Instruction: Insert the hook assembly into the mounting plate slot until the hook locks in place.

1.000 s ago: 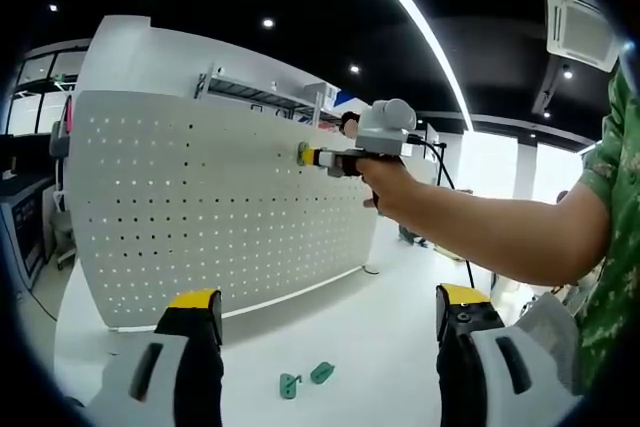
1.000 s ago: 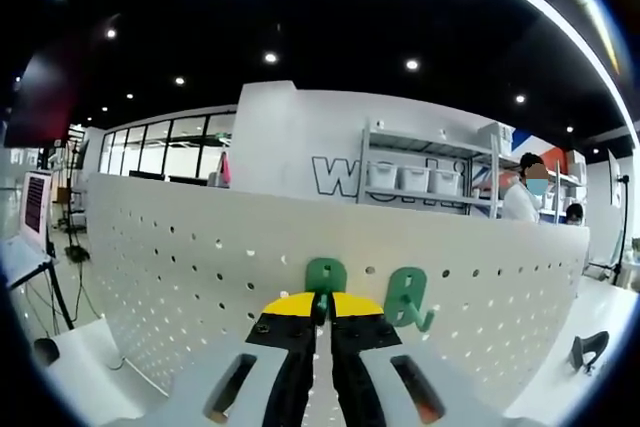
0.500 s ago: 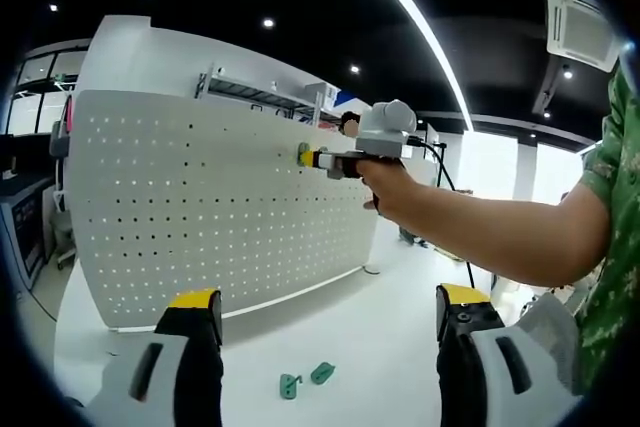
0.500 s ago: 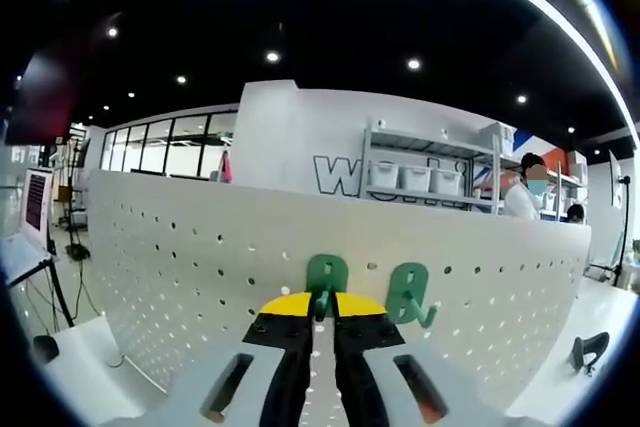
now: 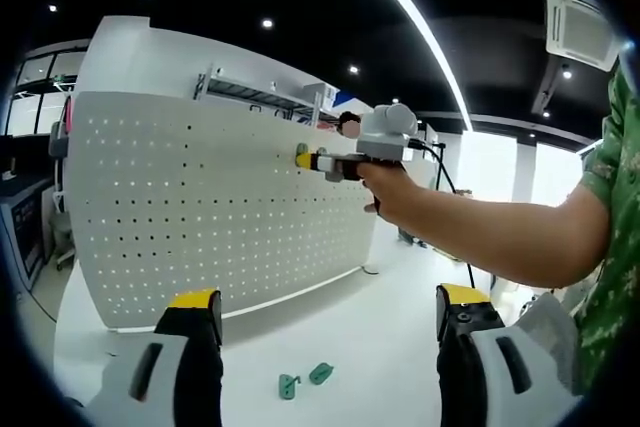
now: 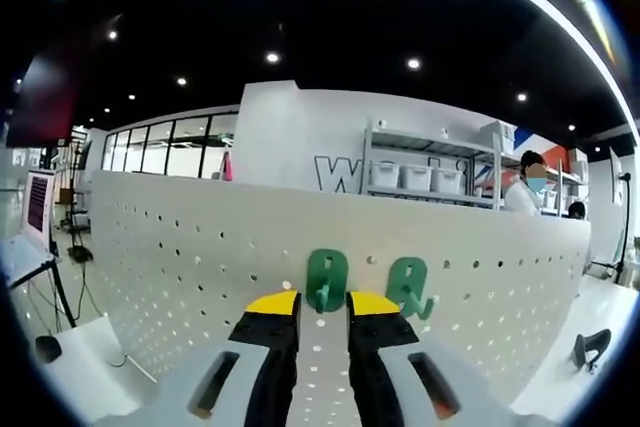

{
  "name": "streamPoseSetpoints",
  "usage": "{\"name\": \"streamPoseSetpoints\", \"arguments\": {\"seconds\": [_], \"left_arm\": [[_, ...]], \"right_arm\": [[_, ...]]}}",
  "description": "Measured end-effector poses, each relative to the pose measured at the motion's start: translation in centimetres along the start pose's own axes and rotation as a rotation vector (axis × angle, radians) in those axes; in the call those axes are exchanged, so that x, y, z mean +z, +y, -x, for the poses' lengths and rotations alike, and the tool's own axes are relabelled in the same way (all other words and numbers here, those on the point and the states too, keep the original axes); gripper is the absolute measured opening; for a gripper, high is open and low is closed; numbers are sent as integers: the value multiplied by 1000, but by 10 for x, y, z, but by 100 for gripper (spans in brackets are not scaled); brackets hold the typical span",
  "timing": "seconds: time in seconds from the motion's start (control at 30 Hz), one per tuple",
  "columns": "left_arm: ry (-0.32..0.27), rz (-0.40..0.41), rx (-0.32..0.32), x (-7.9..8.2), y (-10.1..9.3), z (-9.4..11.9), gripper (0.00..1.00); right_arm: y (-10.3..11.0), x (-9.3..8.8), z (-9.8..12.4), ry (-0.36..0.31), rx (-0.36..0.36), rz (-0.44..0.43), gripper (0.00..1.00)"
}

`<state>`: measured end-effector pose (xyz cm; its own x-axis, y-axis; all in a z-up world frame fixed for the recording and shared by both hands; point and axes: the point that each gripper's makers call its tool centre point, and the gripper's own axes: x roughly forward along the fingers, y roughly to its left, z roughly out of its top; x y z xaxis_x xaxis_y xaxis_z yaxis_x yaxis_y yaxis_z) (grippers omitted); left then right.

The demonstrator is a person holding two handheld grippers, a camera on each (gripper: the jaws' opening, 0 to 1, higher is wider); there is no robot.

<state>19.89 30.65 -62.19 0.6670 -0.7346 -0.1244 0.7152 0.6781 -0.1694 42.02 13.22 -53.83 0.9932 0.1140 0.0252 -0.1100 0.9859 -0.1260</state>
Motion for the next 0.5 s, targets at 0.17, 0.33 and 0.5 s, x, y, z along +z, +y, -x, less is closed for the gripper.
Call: {"name": "streamPoseSetpoints", "arguments": {"seconds": [0.17, 0.33, 0.5], "left_arm": [[-2, -1, -2, 1, -2, 0, 91], [-4, 0, -2, 1, -2, 1, 91], [-4, -1, -1, 1, -3, 3, 91]], "right_arm": [[1, 0, 3, -8, 10, -11, 23], [3, -4, 4, -1, 19, -11, 27], [6, -7, 8, 3, 29, -20, 32]]}}
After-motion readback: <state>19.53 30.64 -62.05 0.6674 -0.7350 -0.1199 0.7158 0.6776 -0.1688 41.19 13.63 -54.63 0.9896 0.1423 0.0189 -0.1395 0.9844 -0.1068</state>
